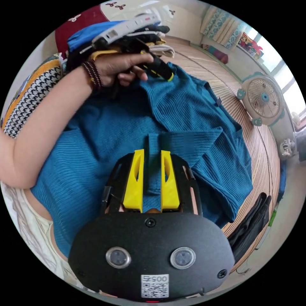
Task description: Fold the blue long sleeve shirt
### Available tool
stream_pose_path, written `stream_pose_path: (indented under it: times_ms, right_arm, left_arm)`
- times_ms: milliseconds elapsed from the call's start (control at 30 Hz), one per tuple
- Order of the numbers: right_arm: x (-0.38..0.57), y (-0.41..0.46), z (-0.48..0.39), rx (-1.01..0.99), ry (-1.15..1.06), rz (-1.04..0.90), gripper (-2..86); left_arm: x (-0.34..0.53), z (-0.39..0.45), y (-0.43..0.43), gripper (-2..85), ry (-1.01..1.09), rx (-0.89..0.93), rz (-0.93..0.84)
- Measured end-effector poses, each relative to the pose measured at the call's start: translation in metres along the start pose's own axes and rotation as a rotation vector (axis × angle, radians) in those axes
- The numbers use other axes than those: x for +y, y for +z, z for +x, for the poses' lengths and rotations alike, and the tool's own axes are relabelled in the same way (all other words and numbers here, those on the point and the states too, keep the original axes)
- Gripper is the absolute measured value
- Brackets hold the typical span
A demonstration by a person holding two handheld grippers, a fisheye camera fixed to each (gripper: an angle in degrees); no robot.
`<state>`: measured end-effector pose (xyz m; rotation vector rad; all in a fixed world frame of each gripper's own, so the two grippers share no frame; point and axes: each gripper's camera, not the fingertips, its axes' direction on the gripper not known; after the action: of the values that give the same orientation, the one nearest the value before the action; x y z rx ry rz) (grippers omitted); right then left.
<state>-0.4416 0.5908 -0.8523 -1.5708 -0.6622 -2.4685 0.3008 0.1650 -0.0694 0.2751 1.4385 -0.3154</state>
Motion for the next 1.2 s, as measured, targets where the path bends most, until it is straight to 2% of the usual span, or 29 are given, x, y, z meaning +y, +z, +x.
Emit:
stream_pose_path:
  times_ms: [133,267,400,600,800,967,1200]
  right_arm:
    - [0.008,-0.005,0.015,-0.053,0.081,0.021,0.4]
    - [0.015,-0.020,0.022,-0.073,0.109,0.050,-0.7]
    - [0.022,-0.051,0.041,-0.159,0.179,0.156,-0.8]
    - [0.023,-0.081,0.081,-0.247,0.364,0.340,-0.9]
    - [-0.021,-0.079,0.079,-0.173,0.341,0.459,-0.8]
    - [-0.071,-0.046,0.066,-0.231,0.303,0.466,-0.4]
    - [-0.095,0.024,0.059,-0.288,0.368,0.325,5.0]
  left_arm:
    - [0.006,-0.011,-0.012,5.0,-0.043,0.035,0.059]
    - [0.014,-0.022,-0.022,4.9,-0.086,0.070,0.095]
    - [0.021,-0.019,-0.029,4.3,-0.068,-0.053,0.118]
    - [0.032,-0.032,-0.041,3.8,-0.131,-0.014,0.168]
    - [0.042,-0.038,-0.050,3.0,-0.163,0.002,0.186]
    - [0.049,-0.039,-0.056,2.7,-0.198,-0.027,0.194]
    - [0.061,-0.044,-0.065,2.6,-0.277,-0.068,0.201]
